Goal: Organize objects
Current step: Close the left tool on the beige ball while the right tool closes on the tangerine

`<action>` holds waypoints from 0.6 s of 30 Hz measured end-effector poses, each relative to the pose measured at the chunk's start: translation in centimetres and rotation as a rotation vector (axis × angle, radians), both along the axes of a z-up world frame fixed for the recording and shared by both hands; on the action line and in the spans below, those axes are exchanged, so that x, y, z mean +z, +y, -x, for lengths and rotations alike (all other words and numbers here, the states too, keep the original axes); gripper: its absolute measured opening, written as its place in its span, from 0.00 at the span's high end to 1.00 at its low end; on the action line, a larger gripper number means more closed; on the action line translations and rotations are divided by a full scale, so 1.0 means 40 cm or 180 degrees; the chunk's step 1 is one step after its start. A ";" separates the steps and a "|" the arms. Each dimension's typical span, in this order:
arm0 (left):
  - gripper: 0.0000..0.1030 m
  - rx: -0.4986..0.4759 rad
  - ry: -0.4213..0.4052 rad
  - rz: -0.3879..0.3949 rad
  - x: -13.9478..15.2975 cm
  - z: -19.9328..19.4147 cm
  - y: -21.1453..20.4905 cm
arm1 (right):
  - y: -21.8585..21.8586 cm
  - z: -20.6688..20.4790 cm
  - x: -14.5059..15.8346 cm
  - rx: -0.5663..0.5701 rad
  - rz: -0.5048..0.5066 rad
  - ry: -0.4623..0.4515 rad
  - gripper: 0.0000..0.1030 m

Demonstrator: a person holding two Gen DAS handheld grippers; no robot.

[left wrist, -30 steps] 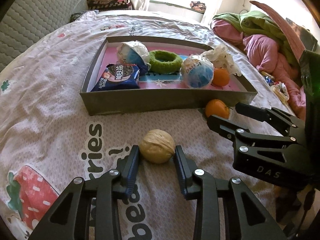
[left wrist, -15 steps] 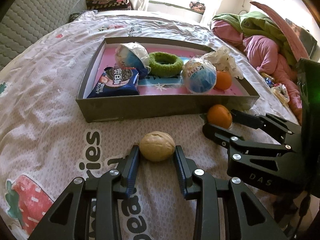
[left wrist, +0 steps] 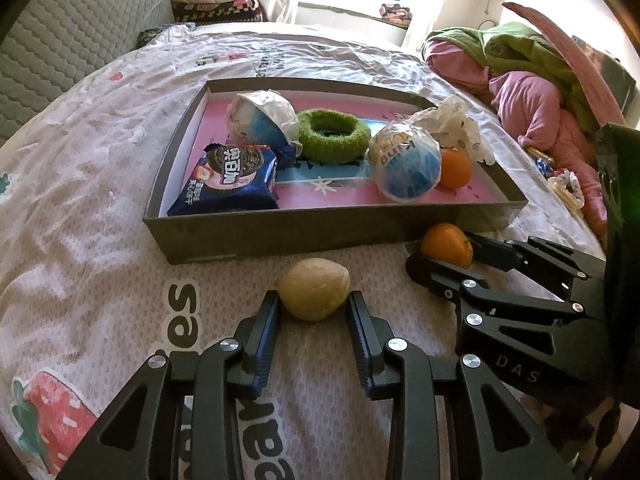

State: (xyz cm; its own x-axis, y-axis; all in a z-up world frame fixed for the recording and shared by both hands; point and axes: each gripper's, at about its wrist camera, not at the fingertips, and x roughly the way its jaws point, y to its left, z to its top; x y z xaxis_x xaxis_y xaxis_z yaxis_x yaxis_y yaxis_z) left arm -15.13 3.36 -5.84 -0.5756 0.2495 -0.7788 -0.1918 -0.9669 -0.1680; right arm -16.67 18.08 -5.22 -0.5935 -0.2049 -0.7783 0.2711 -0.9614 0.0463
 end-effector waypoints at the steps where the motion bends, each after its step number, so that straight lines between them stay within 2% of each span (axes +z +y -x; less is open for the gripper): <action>1: 0.67 0.0001 0.0002 0.0004 -0.001 0.002 0.001 | 0.000 0.000 0.000 -0.0003 0.0006 0.0005 0.59; 18: 0.67 -0.0024 0.0043 -0.0005 0.001 0.028 0.007 | 0.000 0.001 0.000 0.0013 0.0056 0.0018 0.61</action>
